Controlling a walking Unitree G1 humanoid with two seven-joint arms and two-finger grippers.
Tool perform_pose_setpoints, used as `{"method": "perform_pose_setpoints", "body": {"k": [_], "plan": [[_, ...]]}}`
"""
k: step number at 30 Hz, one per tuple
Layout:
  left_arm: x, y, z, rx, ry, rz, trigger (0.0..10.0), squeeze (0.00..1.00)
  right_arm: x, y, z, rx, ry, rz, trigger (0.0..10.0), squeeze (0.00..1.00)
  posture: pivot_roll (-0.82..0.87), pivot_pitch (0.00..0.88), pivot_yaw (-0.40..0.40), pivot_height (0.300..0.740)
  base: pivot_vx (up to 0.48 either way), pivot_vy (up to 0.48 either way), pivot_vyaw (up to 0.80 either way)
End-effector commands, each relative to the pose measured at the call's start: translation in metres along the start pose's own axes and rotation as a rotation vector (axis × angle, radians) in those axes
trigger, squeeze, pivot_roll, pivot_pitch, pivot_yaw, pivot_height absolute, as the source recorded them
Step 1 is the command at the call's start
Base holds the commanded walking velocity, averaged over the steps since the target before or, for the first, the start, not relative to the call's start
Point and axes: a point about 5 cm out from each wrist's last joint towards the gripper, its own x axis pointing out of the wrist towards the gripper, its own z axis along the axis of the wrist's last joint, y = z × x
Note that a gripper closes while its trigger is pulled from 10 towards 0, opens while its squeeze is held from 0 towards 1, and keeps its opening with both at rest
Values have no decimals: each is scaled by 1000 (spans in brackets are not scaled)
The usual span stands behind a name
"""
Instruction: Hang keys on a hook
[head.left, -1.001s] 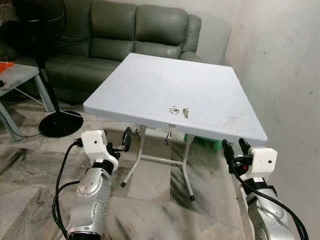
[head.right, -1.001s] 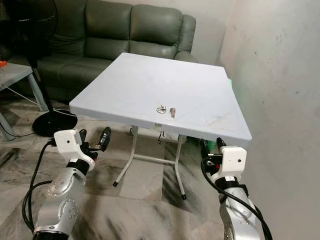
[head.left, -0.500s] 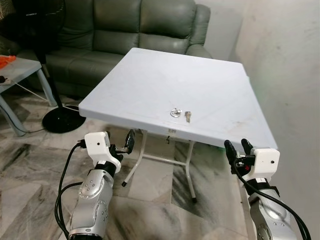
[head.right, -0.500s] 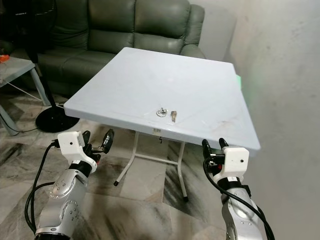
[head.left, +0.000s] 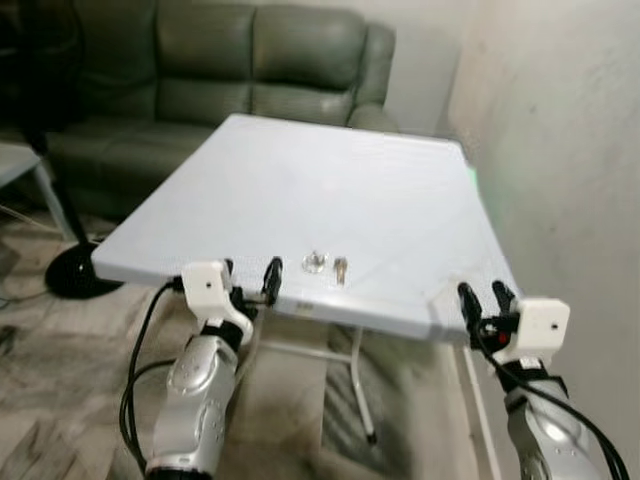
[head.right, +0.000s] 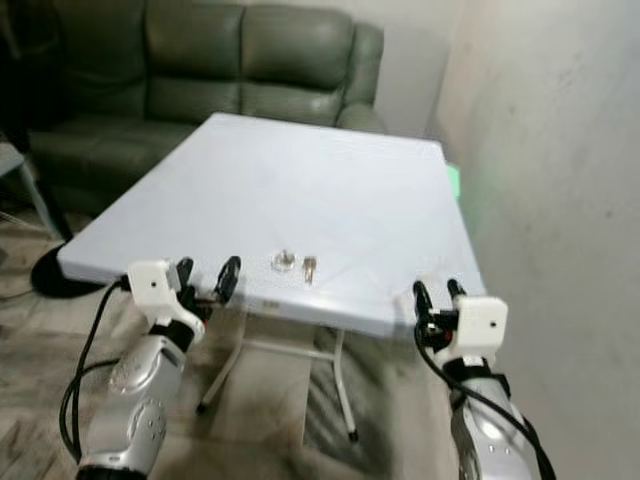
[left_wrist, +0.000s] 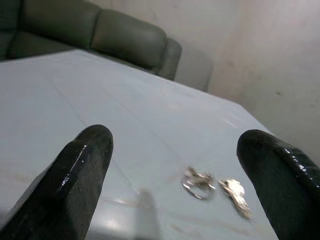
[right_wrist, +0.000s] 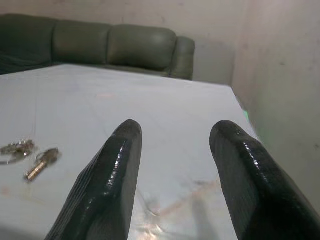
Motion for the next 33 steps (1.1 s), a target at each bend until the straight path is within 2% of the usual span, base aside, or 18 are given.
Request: {"method": "perform_pose_setpoints", "body": {"k": [1, 12, 16, 26, 33], "plan": [[-1, 4, 1, 0, 0, 12, 10000, 0, 2, 4, 1, 11, -5, 12, 10000, 0, -1, 31, -82, 740, 416, 0, 0], [0, 3, 0, -3, 2, 21, 10000, 0, 2, 4, 2, 13, -4, 15, 10000, 0, -1, 30, -84, 740, 389, 0, 0], [-1, 3, 1, 21, -17, 37, 10000, 0, 3, 5, 1, 14, -1, 24, 10000, 0, 0, 28, -88, 740, 0, 0, 0], [-2, 1, -2, -10, -2, 30, 10000, 0, 3, 5, 1, 12, 2, 33, 10000, 0, 1, 24, -93, 740, 0, 0, 0], [-2, 0, -3, -10, 2, 26, 10000, 0, 2, 6, 1, 12, 6, 40, 10000, 0, 3, 21, -95, 740, 0, 474, 0]]}}
